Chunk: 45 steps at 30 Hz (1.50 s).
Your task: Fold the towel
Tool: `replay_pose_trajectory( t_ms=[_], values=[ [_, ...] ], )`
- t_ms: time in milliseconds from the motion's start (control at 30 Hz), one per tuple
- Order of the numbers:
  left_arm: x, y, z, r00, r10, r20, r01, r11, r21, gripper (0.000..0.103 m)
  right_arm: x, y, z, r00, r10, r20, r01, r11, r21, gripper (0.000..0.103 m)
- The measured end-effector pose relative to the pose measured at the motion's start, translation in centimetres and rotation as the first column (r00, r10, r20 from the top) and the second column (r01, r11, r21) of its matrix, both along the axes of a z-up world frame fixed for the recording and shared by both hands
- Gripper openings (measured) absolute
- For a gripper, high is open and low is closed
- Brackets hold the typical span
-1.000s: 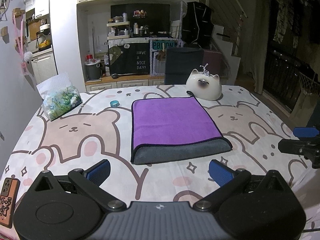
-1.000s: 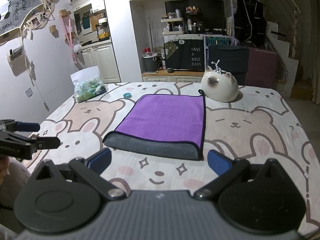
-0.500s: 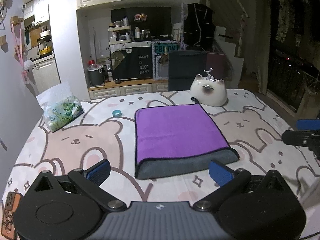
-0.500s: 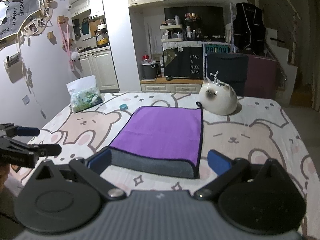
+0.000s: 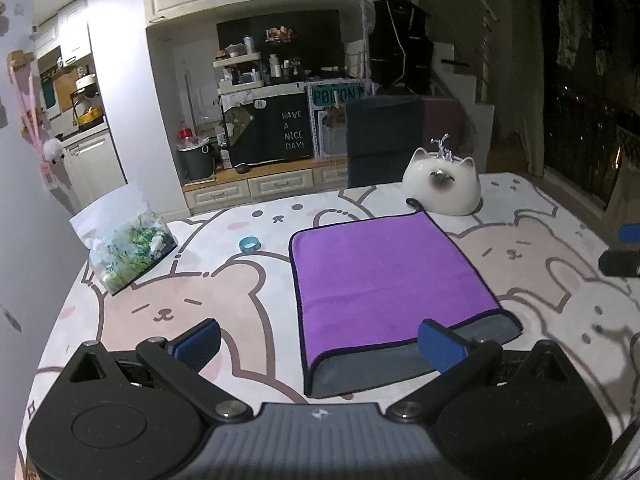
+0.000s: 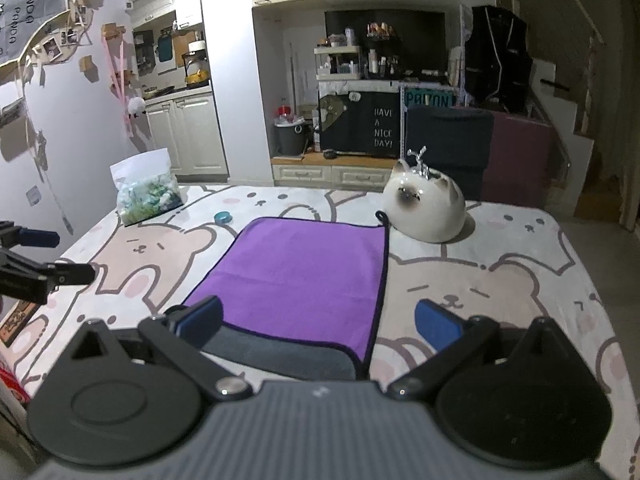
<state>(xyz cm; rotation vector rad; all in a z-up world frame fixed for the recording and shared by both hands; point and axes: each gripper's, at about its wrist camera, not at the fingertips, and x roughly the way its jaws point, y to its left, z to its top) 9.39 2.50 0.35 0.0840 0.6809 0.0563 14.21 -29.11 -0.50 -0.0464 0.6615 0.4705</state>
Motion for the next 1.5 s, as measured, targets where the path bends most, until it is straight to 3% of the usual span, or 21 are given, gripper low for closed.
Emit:
replay_pose_trajectory(
  t_ms=[267, 600, 867, 1033, 1133, 1167, 1200, 1300, 1333, 1500],
  values=[
    [3.0, 1.9, -2.9, 0.998, -0.019, -0.063, 0.017, 0.999, -0.037, 0.103, 3.4, -0.8, -2.3, 0.998, -0.024, -0.051, 0.022, 0.999, -0.03, 0.103],
    [5.7, 4.1, -7.0, 0.996, -0.029, -0.087, 0.021, 0.996, -0.091, 0.103, 6.8, -1.0, -6.4, 0.996, -0.007, -0.085, 0.0, 0.997, -0.082, 0.103],
    [7.0, 6.1, -10.4, 0.988, -0.091, -0.122, 0.066, 0.979, -0.195, 0.103, 8.4, -1.6, -9.5, 0.992, 0.021, -0.121, -0.021, 1.0, -0.001, 0.103],
    [7.7, 6.8, -12.0, 0.977, -0.118, -0.176, 0.078, 0.973, -0.217, 0.103, 9.2, -1.1, -11.1, 0.974, 0.1, -0.206, -0.096, 0.995, 0.03, 0.103],
    [7.9, 7.4, -12.7, 0.973, -0.158, -0.17, 0.108, 0.956, -0.274, 0.099, 9.9, -0.9, -11.5, 0.955, 0.171, -0.241, -0.156, 0.985, 0.077, 0.103],
    [8.0, 7.6, -12.9, 0.97, -0.178, -0.167, 0.121, 0.945, -0.305, 0.093, 10.2, -0.9, -11.6, 0.952, 0.166, -0.258, -0.15, 0.985, 0.081, 0.103],
    [8.2, 7.8, -13.2, 0.966, -0.193, -0.172, 0.127, 0.934, -0.333, 0.084, 10.6, -0.8, -11.7, 0.948, 0.153, -0.281, -0.134, 0.987, 0.084, 0.1],
    [8.9, 8.0, -13.9, 0.958, -0.211, -0.196, 0.123, 0.916, -0.382, 0.071, 11.9, -1.0, -12.3, 0.926, 0.144, -0.349, -0.103, 0.986, 0.133, 0.069],
    [9.1, 8.0, -14.1, 0.957, -0.212, -0.2, 0.121, 0.914, -0.388, 0.068, 12.2, -0.9, -12.6, 0.92, 0.138, -0.368, -0.094, 0.986, 0.136, 0.063],
    [9.8, 7.9, -14.7, 0.952, -0.212, -0.22, 0.108, 0.908, -0.404, 0.056, 12.9, 0.2, -13.8, 0.9, 0.161, -0.406, -0.131, 0.986, 0.102, 0.049]
  ],
)
